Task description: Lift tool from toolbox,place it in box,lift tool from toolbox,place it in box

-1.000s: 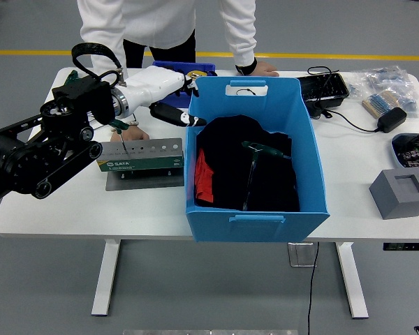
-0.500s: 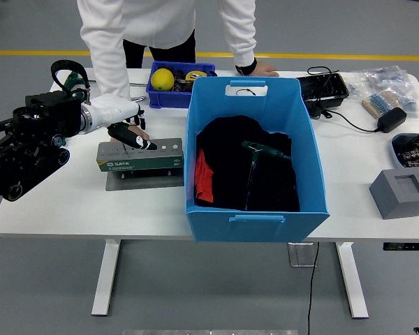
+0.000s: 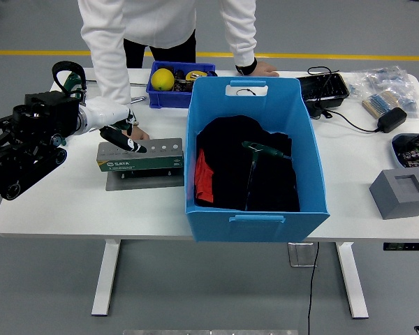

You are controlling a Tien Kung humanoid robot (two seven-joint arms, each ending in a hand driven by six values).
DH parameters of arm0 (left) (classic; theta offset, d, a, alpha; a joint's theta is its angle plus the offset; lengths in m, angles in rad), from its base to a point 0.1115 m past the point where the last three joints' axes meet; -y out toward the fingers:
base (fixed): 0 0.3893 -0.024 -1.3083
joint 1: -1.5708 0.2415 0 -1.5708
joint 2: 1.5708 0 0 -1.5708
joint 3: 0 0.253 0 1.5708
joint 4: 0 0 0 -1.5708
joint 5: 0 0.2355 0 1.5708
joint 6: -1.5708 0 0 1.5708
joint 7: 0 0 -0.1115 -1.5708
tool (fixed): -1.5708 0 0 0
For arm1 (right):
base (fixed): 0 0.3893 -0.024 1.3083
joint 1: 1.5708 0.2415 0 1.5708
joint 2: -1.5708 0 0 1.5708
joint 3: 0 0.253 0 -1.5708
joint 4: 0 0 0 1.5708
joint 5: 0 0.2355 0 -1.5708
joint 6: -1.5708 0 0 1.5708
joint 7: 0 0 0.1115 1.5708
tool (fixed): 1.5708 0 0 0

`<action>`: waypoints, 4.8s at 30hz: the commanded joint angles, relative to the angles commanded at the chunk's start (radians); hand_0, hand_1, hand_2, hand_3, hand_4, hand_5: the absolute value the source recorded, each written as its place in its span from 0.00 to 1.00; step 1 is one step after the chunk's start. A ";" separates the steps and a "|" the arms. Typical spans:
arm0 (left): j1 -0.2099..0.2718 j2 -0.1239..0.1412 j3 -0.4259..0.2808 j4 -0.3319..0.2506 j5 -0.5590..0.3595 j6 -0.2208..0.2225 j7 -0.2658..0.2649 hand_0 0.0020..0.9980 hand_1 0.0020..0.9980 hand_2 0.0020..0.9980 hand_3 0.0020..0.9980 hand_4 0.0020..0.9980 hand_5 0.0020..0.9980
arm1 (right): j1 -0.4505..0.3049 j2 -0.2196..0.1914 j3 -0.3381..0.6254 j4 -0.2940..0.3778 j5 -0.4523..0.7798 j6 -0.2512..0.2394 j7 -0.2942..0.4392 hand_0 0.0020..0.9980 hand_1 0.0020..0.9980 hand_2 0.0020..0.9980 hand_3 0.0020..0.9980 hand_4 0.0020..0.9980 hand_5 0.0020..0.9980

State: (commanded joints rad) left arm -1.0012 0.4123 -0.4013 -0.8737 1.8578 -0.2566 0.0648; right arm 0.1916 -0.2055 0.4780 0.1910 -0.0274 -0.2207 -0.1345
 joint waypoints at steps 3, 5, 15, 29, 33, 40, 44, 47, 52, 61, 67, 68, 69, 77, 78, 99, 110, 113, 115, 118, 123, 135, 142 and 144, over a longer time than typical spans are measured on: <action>0.000 -0.001 0.007 0.000 -0.001 -0.005 0.005 0.75 0.62 0.59 0.55 0.93 0.92 | -0.003 0.001 0.004 0.000 -0.005 0.000 -0.002 0.65 0.63 0.69 0.55 0.78 0.67; 0.001 -0.001 0.011 0.001 -0.003 -0.010 0.009 0.75 0.62 0.59 0.55 0.93 0.92 | -0.005 0.001 0.006 0.000 -0.009 0.000 -0.003 0.65 0.63 0.69 0.55 0.78 0.67; -0.007 -0.003 0.019 0.011 -0.022 -0.021 0.017 0.74 0.53 0.46 0.46 0.93 0.95 | -0.011 0.003 0.010 0.001 -0.015 -0.002 -0.005 0.65 0.63 0.69 0.55 0.78 0.67; -0.019 -0.013 0.037 0.034 -0.024 -0.019 0.012 0.67 0.38 0.31 0.35 0.92 0.96 | -0.007 0.004 0.007 0.002 -0.012 -0.002 -0.005 0.65 0.63 0.69 0.55 0.78 0.67; -0.021 -0.015 0.040 0.043 -0.026 -0.012 0.003 0.48 0.26 0.23 0.30 0.92 0.96 | -0.004 0.003 0.005 0.001 -0.009 -0.001 -0.004 0.65 0.64 0.69 0.55 0.78 0.67; -0.022 -0.018 0.047 0.059 -0.025 0.000 -0.006 0.39 0.19 0.18 0.26 0.92 0.96 | -0.001 0.003 0.004 0.000 -0.006 0.000 -0.003 0.65 0.63 0.69 0.55 0.78 0.67; -0.020 -0.018 0.054 0.072 -0.023 0.013 -0.016 0.32 0.12 0.14 0.19 0.92 0.88 | 0.001 0.002 0.001 0.000 -0.001 0.000 -0.002 0.66 0.63 0.69 0.55 0.78 0.67; -0.018 -0.018 0.055 0.077 -0.017 0.032 -0.027 0.32 0.12 0.14 0.19 0.92 0.88 | 0.001 0.002 0.002 0.000 -0.003 0.000 -0.002 0.66 0.63 0.69 0.55 0.78 0.67; -0.015 -0.018 0.053 0.089 -0.010 0.099 -0.064 0.26 0.07 0.11 0.13 0.97 0.64 | 0.002 0.002 0.003 -0.001 -0.004 0.001 -0.002 0.66 0.64 0.69 0.55 0.78 0.67; 0.000 -0.016 0.040 0.108 -0.009 0.246 -0.132 0.19 0.03 0.08 0.11 1.00 0.48 | 0.003 0.002 0.005 -0.002 -0.004 0.001 -0.002 0.65 0.64 0.69 0.55 0.78 0.67; 0.009 -0.015 0.030 0.111 -0.014 0.358 -0.170 0.14 0.00 0.02 0.06 1.00 0.30 | 0.002 0.003 0.005 -0.002 -0.002 0.001 -0.001 0.65 0.64 0.69 0.55 0.78 0.67; 0.011 -0.015 0.026 0.112 -0.019 0.382 -0.179 0.12 0.00 0.00 0.04 0.97 0.29 | 0.002 0.003 0.006 -0.002 -0.003 0.001 -0.002 0.66 0.64 0.69 0.55 0.78 0.67; 0.011 -0.015 0.024 0.112 -0.024 0.394 -0.183 0.12 0.00 0.00 0.04 0.97 0.29 | 0.002 0.003 0.006 -0.002 -0.004 0.001 -0.002 0.66 0.64 0.69 0.55 0.78 0.67; 0.027 -0.011 -0.025 0.109 -0.092 0.460 -0.242 0.10 0.00 0.00 0.03 0.92 0.40 | 0.002 0.004 0.012 -0.003 -0.009 0.001 -0.002 0.66 0.64 0.69 0.55 0.78 0.67; 0.031 -0.010 -0.037 0.105 -0.096 0.468 -0.252 0.10 0.00 0.00 0.03 0.92 0.40 | 0.001 0.004 0.012 -0.003 -0.009 0.001 -0.002 0.66 0.64 0.69 0.55 0.78 0.67; 0.051 0.002 -0.189 -0.100 -0.004 0.508 -0.259 0.10 0.00 0.00 0.01 0.83 0.46 | -0.013 0.006 0.026 -0.001 -0.028 -0.001 -0.007 0.66 0.64 0.69 0.55 0.78 0.67; 0.036 -0.057 -0.142 -0.254 -0.025 0.504 -0.233 0.11 0.00 0.00 0.02 0.83 0.44 | -0.012 0.005 0.022 0.000 -0.028 0.000 -0.007 0.66 0.64 0.69 0.55 0.78 0.67; 0.019 -0.091 -0.097 -0.264 -0.043 0.491 -0.233 0.11 0.00 0.00 0.02 0.83 0.44 | -0.007 0.002 0.016 0.000 -0.022 0.001 -0.005 0.66 0.64 0.69 0.55 0.78 0.67; 0.009 -0.112 -0.068 -0.258 -0.059 0.482 -0.236 0.11 0.00 0.00 0.02 0.83 0.44 | -0.003 0.001 0.011 -0.001 -0.016 0.002 -0.003 0.66 0.64 0.69 0.55 0.78 0.67; -0.003 -0.139 -0.032 -0.244 -0.077 0.462 -0.241 0.16 0.00 0.03 0.07 0.80 0.47 | 0.003 -0.002 0.005 -0.001 -0.007 0.003 0.000 0.65 0.64 0.69 0.55 0.78 0.67; -0.022 -0.191 0.021 -0.192 -0.109 0.460 -0.262 0.19 0.03 0.10 0.17 0.80 0.47 | 0.011 -0.007 0.000 -0.003 -0.003 0.005 0.002 0.65 0.64 0.69 0.55 0.78 0.67; -0.062 -0.258 0.031 -0.056 -0.140 0.505 -0.251 0.28 0.18 0.27 0.54 0.85 0.51 | 0.021 -0.014 -0.009 -0.005 0.005 0.007 0.006 0.65 0.63 0.69 0.55 0.78 0.67; -0.049 -0.259 0.034 -0.053 -0.165 0.505 -0.253 0.35 0.43 0.66 0.67 0.90 0.56 | 0.020 -0.015 -0.007 -0.006 0.005 0.007 0.005 0.65 0.62 0.69 0.55 0.78 0.67; -0.046 -0.259 0.034 -0.057 -0.158 0.494 -0.242 0.35 0.43 0.66 0.67 0.90 0.56 | 0.020 -0.015 -0.006 -0.006 0.002 0.007 0.004 0.65 0.62 0.69 0.55 0.78 0.67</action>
State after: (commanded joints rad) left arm -1.0473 0.1532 -0.3676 -0.9309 1.6996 0.2379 -0.1770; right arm 0.2118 -0.2204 0.4719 0.1854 -0.0251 -0.2136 -0.1301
